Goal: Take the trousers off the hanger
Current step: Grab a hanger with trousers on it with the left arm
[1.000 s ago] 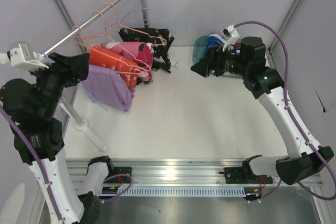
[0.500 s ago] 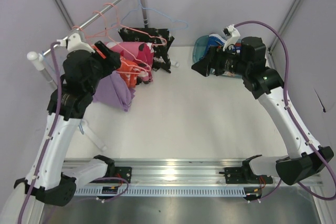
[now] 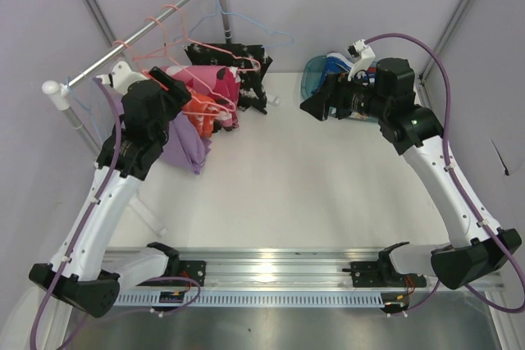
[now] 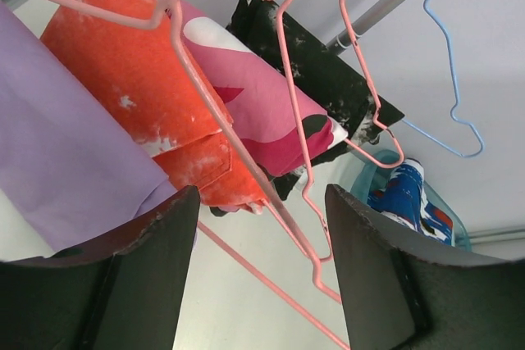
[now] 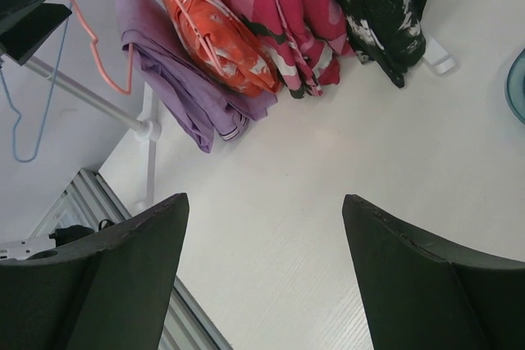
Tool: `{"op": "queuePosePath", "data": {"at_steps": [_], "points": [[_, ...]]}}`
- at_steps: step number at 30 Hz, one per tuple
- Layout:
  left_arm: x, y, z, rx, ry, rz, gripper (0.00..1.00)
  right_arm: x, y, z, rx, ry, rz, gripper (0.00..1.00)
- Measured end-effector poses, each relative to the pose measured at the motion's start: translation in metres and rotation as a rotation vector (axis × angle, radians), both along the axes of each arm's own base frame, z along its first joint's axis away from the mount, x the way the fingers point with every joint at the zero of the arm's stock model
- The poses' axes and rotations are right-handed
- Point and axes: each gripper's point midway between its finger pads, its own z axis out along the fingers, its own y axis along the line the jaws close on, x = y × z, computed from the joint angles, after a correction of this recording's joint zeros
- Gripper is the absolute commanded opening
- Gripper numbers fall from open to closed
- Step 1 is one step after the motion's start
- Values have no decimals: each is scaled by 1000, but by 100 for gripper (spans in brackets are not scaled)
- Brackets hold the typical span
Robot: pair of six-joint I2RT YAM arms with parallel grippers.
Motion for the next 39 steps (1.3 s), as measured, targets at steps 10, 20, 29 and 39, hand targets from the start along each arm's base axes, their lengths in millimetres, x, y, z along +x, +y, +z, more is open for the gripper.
{"op": "queuePosePath", "data": {"at_steps": [10, 20, 29, 39], "points": [[23, -8, 0, -12, -41, 4, 50, 2, -2, -1, -10, -4, -13, 83], [28, -8, -5, -15, -50, 17, 30, 2, -4, -3, -17, 2, -24, 83], [26, 4, -11, -15, -39, 91, 33, -2, 0, -6, -9, 4, 3, 83], [18, 29, -29, 63, 75, 229, 37, -8, 11, -2, 4, -16, 49, 83]]}}
